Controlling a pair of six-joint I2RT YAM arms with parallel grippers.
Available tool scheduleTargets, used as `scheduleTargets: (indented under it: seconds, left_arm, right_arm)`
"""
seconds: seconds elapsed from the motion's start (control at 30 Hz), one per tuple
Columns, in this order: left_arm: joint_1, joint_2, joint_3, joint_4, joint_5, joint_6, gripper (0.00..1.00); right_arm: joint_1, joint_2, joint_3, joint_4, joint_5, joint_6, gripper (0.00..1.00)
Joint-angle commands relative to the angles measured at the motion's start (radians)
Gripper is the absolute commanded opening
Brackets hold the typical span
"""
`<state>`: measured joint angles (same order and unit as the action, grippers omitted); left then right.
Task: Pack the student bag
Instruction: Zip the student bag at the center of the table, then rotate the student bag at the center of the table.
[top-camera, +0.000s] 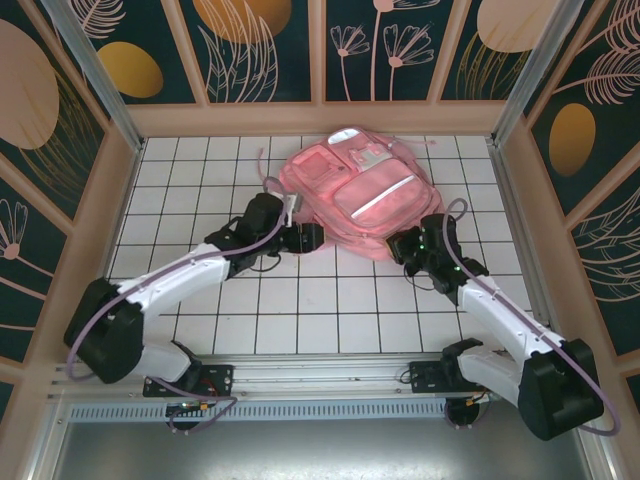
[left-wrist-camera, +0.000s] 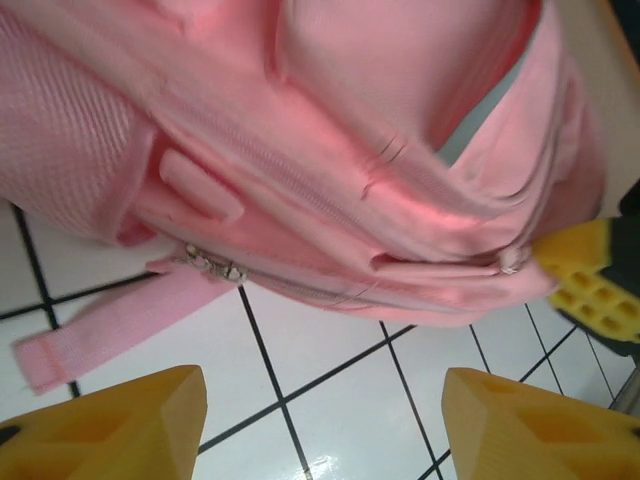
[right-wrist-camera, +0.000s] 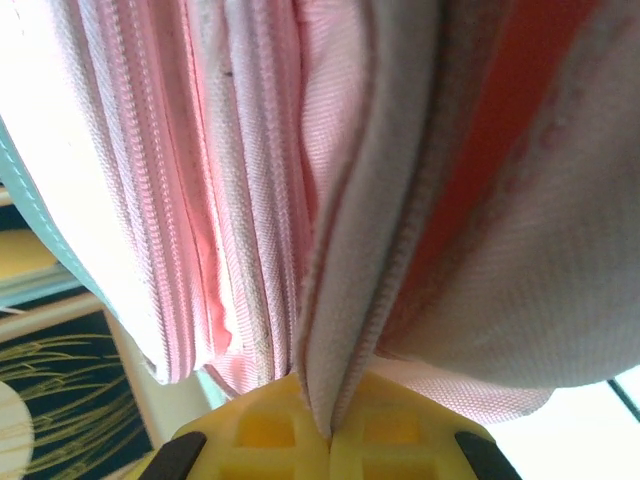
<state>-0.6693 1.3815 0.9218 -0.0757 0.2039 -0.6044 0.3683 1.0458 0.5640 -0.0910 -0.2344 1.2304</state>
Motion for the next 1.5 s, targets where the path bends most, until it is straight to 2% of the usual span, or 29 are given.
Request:
scheduleTargets:
  seconds: [0.0, 0.07, 0.13, 0.23, 0.3, 0.37, 0.5, 0.6, 0.63, 0.77, 0.83, 0.93, 1.03, 1.13, 1.2, 1.3, 1.37, 1.47]
  left_arm:
    - [0.002, -0.066, 0.09, -0.173, -0.181, 0.055, 0.67]
    - [0.002, -0.093, 0.132, -0.247, -0.315, 0.063, 0.68]
    - [0.002, -0.125, 0.163, -0.298, -0.459, 0.052, 0.7]
    - [0.002, -0.177, 0.176, -0.3, -0.567, 0.036, 0.78]
    - [0.002, -0.21, 0.174, -0.281, -0.604, 0.036, 0.82]
    - [0.002, -0.236, 0.17, -0.262, -0.629, 0.044, 0.84]
    - [0.002, -0.262, 0.173, -0.238, -0.654, 0.067, 0.85]
    - [0.002, -0.266, 0.178, -0.239, -0.673, 0.085, 0.87]
    - [0.002, -0.267, 0.179, -0.239, -0.673, 0.093, 0.87]
    - [0.006, -0.261, 0.169, -0.22, -0.604, 0.138, 0.96]
    - [0.034, -0.247, 0.167, -0.215, -0.524, 0.127, 0.99]
    - [0.09, -0.232, 0.151, -0.186, -0.429, 0.104, 0.98]
    - [0.16, -0.206, 0.146, -0.159, -0.326, 0.089, 0.99]
    - [0.233, -0.178, 0.136, -0.134, -0.275, 0.072, 0.99]
    - [0.285, -0.168, 0.122, -0.106, -0.233, 0.054, 0.99]
    - [0.328, -0.147, 0.123, -0.089, -0.265, 0.034, 0.99]
    - [0.338, -0.137, 0.125, -0.078, -0.31, 0.028, 0.99]
    - [0.35, -0.132, 0.126, -0.064, -0.402, 0.063, 0.99]
  right_arm:
    - [0.024, 0.037, 0.064, 0.012, -0.041, -0.222, 0.0]
    - [0.06, 0.071, 0.099, -0.026, -0.058, -0.317, 0.0]
    - [0.142, 0.114, 0.142, -0.076, -0.033, -0.418, 0.0]
    - [0.3, 0.17, 0.186, -0.125, 0.029, -0.504, 0.0]
    - [0.397, 0.189, 0.197, -0.113, 0.027, -0.54, 0.02]
    - [0.49, 0.199, 0.195, -0.067, 0.015, -0.548, 0.12]
    - [0.643, 0.259, 0.245, -0.031, -0.004, -0.584, 0.43]
    - [0.679, 0.273, 0.272, -0.061, 0.041, -0.611, 0.62]
    - [0.678, 0.265, 0.27, -0.064, 0.039, -0.619, 0.67]
    - [0.679, 0.18, 0.264, -0.046, 0.04, -0.691, 0.71]
    - [0.659, 0.074, 0.233, 0.0, 0.129, -0.718, 0.71]
    - [0.512, 0.003, 0.23, -0.004, 0.161, -0.718, 0.71]
    - [0.387, 0.019, 0.275, -0.085, 0.263, -0.743, 0.72]
    - [0.307, 0.053, 0.246, -0.049, 0.427, -0.802, 0.72]
    - [0.244, 0.083, 0.226, 0.008, 0.425, -0.848, 0.72]
    - [0.128, 0.187, 0.282, -0.003, 0.391, -0.843, 0.71]
    - [0.049, 0.273, 0.331, -0.021, 0.287, -0.836, 0.7]
    - [0.031, 0.368, 0.368, -0.002, 0.154, -0.868, 0.64]
